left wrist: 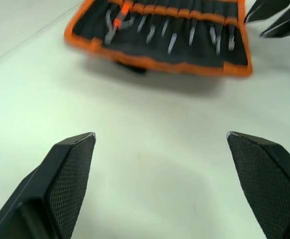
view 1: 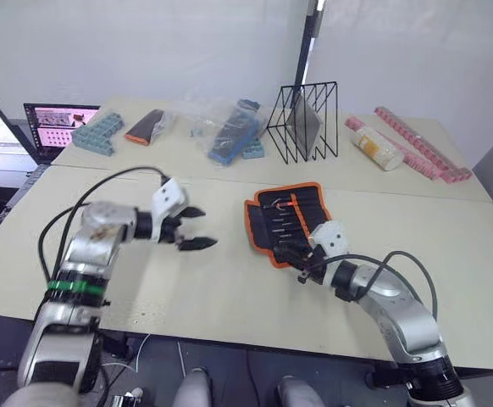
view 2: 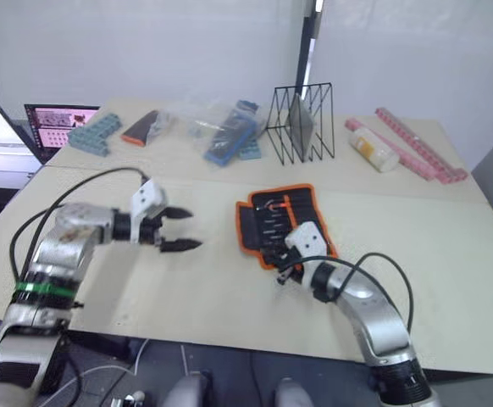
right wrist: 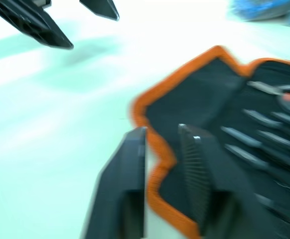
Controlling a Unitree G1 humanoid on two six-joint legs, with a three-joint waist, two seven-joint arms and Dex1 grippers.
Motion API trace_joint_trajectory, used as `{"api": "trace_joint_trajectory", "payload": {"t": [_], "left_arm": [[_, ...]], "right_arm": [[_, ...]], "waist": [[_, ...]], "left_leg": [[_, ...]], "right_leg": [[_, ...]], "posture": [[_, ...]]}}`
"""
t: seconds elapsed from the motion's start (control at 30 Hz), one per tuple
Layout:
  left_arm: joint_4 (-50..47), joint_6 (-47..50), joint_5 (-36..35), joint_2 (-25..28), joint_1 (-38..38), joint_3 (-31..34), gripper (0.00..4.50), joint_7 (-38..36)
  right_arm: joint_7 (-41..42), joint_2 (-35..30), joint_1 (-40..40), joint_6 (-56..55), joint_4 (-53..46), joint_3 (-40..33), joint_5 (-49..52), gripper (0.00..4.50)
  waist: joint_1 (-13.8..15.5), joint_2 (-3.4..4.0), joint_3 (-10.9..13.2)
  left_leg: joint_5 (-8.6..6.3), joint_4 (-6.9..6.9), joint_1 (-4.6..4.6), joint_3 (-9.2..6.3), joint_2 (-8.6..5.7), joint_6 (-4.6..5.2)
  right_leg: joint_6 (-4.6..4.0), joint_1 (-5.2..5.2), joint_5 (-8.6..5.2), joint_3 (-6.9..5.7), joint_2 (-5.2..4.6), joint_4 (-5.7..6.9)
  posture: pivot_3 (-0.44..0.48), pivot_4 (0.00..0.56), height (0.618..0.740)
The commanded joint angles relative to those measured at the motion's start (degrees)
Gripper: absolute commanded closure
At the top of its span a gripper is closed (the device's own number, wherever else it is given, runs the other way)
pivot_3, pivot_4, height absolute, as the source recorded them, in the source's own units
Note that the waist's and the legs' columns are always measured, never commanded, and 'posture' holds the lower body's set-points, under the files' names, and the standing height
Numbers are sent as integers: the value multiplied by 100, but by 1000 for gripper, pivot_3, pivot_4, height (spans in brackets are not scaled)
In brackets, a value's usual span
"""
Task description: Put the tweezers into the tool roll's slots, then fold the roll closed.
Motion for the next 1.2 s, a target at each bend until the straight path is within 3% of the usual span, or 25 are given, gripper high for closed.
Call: {"api": "trace_joint_trajectory", "payload": {"t": [0.03, 0.2, 0.23, 0.5, 0.6, 0.93, 0.97, 1.2], "left_arm": [[-765, 184, -503, 45, 364, 413, 0, 217], [-1411, 447, -913, 72, 952, 580, 0, 441], [-1448, 467, -933, 79, 992, 583, 0, 500], [-1633, 507, -1071, 223, 1282, 515, 0, 723], [-1560, 397, -1021, 253, 1293, 468, 0, 756], [-1135, -22, -847, 331, 1025, 220, 0, 752], [-1030, -45, -784, 348, 966, 168, 0, 772], [-16, -450, -482, 413, 266, -166, 0, 478]], "right_arm": [[-138, 84, -152, 50, -104, 179, -149, 1957], [-640, 261, -352, -380, 294, 745, -1034, 230], [-677, 297, -363, -434, 336, 788, -1094, 52], [-1083, 717, -691, -797, 891, 1009, -1641, 52], [-1297, 898, -773, -786, 1025, 886, -1704, 866], [-1430, 989, -1016, -743, 1337, 863, -1891, 4265], [-1398, 984, -1037, -773, 1351, 836, -1871, 4474], [-737, 751, -1146, -1062, 1433, 823, -1671, 4474]], "waist": [[46, -1, 0], [48, 0, 0], [48, -1, 0], [-15, -1, 0], [-24, -1, 0], [-30, -1, 0], [-29, -1, 0], [-35, -1, 0]], "left_leg": [[0, 2, -1, 0, -1, 0], [0, 5, 0, 2, 3, 0], [0, 4, 0, 2, 3, 0], [0, 1, 0, 2, 5, 0], [0, 0, 0, 2, 5, 0], [0, -3, 0, 2, 6, 0], [0, -3, 0, 2, 5, 0], [0, -5, 0, 3, 5, 0]], "right_leg": [[0, 0, 0, 0, -1, 0], [0, -2, 0, 0, 1, 0], [0, -3, 0, 0, 1, 0], [0, -8, 0, 0, 3, 3], [0, -8, 0, 0, 3, 4], [0, -11, 0, 0, 3, 3], [0, -11, 0, 0, 3, 3], [0, -13, 0, 0, 3, 3]], "posture": [[0, 150, 734], [0, 150, 734], [0, 150, 734], [0, 150, 734], [0, 150, 734], [0, 150, 734], [0, 150, 734], [0, 150, 734]]}}
